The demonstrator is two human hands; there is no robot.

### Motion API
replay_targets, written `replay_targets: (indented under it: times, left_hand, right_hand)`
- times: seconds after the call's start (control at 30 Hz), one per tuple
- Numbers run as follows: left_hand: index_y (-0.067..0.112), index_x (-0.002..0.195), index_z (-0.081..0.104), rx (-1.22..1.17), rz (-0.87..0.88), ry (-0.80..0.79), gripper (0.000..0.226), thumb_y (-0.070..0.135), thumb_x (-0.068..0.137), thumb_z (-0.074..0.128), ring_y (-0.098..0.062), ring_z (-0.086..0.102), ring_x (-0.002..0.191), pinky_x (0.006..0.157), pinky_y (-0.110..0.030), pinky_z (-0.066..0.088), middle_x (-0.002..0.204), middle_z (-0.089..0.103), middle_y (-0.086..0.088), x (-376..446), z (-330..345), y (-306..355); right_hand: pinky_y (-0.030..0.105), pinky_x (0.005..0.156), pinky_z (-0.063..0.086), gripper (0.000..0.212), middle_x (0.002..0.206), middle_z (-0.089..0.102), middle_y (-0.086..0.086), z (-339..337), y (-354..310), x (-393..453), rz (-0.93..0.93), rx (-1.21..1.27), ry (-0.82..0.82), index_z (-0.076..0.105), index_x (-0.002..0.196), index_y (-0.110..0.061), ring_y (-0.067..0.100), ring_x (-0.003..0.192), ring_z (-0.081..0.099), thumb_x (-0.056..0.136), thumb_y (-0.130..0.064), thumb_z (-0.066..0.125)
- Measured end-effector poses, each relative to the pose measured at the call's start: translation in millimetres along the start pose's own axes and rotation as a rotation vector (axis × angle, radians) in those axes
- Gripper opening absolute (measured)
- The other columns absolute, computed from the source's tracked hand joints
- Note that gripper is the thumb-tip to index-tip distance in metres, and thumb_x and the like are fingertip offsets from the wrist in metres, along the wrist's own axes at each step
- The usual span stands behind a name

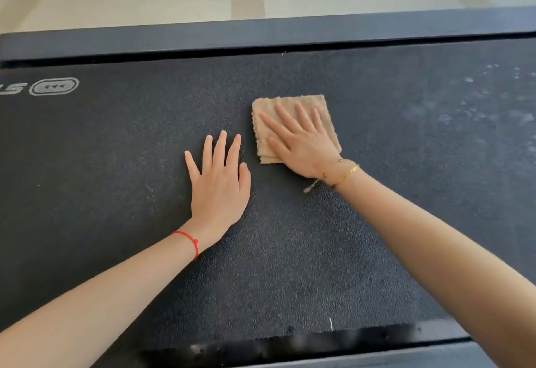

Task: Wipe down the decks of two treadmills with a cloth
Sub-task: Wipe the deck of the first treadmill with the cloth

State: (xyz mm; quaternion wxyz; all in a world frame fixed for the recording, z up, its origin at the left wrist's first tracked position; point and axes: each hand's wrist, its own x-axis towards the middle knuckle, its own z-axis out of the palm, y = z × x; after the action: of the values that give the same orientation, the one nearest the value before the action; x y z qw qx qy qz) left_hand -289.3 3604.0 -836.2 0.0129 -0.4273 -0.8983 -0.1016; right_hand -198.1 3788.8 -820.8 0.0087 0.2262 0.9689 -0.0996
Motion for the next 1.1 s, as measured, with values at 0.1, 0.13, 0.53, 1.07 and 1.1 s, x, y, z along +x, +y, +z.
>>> replay_targets:
  times: [0.1,0.13,0.53,1.07,1.1]
  left_hand:
    - [0.025,0.158,0.014,0.017,0.006,-0.012,0.059,0.039,0.101,0.019,-0.024,0.007,0.153,0.12,-0.062,0.007,0.166,0.013,-0.003,0,-1,0]
    - [0.025,0.159,0.013,0.022,0.003,-0.017,0.059,0.039,0.101,0.018,-0.025,0.006,0.154,0.12,-0.062,0.007,0.166,0.013,-0.003,0,-1,1]
    - [0.023,0.157,0.019,0.037,-0.017,-0.019,0.064,0.04,0.096,0.011,-0.025,0.008,0.153,0.118,-0.064,0.01,0.165,0.017,-0.003,4,-3,5]
    - [0.022,0.154,0.029,-0.059,-0.031,0.023,0.055,0.033,0.1,0.032,-0.025,0.012,0.152,0.118,-0.065,0.006,0.162,0.023,-0.004,5,-3,5]
    - [0.022,0.154,0.03,-0.065,-0.031,0.025,0.054,0.032,0.1,0.033,-0.026,0.012,0.152,0.118,-0.065,0.006,0.162,0.024,-0.004,5,-3,5]
  right_hand:
    - [0.049,0.121,-0.008,0.053,0.166,0.0,-0.009,-7,33,11,0.031,-0.01,0.016,0.008,0.155,-0.047,0.031,0.153,-0.004,0.104,-0.053,0.017]
    - [0.05,0.121,-0.007,0.053,0.167,-0.002,-0.008,-11,49,21,0.097,-0.021,0.021,0.008,0.156,-0.046,0.031,0.153,-0.005,0.104,-0.053,0.017]
    - [0.054,0.119,-0.013,0.055,0.167,-0.002,-0.006,-17,11,127,0.081,0.008,-0.049,0.005,0.155,-0.045,0.035,0.152,-0.008,0.102,-0.053,0.014]
    - [0.051,0.12,-0.015,0.055,0.166,-0.008,-0.01,0,0,-64,0.02,0.017,-0.006,-0.004,0.154,-0.05,0.031,0.151,-0.013,0.101,-0.058,0.01]
    - [0.051,0.12,-0.015,0.055,0.166,-0.007,-0.011,4,-10,-86,-0.033,0.016,-0.005,-0.005,0.153,-0.051,0.029,0.151,-0.012,0.101,-0.059,0.008]
